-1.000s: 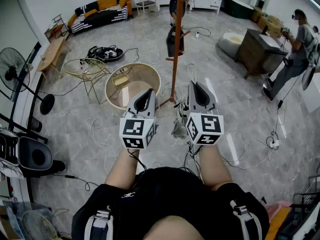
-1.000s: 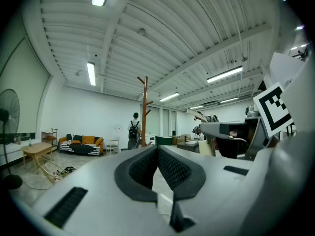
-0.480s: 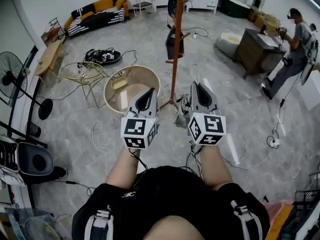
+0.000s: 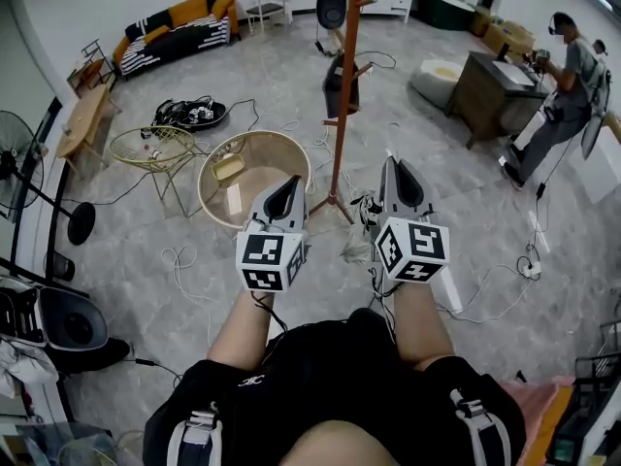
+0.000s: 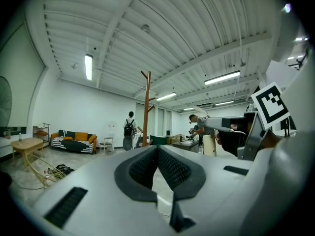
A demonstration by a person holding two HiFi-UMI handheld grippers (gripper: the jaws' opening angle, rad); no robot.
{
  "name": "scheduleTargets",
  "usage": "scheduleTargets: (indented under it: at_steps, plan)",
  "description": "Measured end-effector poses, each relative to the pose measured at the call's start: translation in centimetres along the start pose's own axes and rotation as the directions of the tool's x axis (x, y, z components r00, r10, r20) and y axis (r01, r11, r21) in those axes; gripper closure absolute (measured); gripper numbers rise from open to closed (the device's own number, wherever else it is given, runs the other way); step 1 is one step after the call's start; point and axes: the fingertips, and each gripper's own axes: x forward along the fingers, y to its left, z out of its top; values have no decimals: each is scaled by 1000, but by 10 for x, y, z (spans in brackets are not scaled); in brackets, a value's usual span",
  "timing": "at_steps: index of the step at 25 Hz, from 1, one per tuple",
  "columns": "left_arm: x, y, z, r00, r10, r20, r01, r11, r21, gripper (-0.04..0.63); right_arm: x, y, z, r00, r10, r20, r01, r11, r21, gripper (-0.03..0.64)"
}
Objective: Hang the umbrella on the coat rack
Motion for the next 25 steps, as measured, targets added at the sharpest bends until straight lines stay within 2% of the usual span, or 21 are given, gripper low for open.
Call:
scheduleTargets:
  at_steps: [5, 11, 17, 22, 25]
  plan:
    - [12, 18, -9, 1000, -14, -1, 14, 1000, -11, 578, 18, 6, -17, 1000, -5, -29, 5, 1000, -2, 598]
    - [67, 29, -11, 1000, 0, -9, 0, 1000, 1, 578, 66, -26, -32, 999, 1, -36, 0, 1000, 18, 598]
    - [151, 40, -12, 1000, 27, -9, -27, 999, 41, 578, 135, -74, -53, 999, 34, -38, -33, 999, 39, 598]
    - [263, 54, -13, 998, 58, -10, -57, 996, 62, 578, 224, -134, -80, 995, 88, -47, -85, 995, 58, 598]
    - [309, 52, -6, 997, 78, -26, -77, 995, 56, 578, 259, -165, -83, 990, 121, -69, -117, 991, 62, 598]
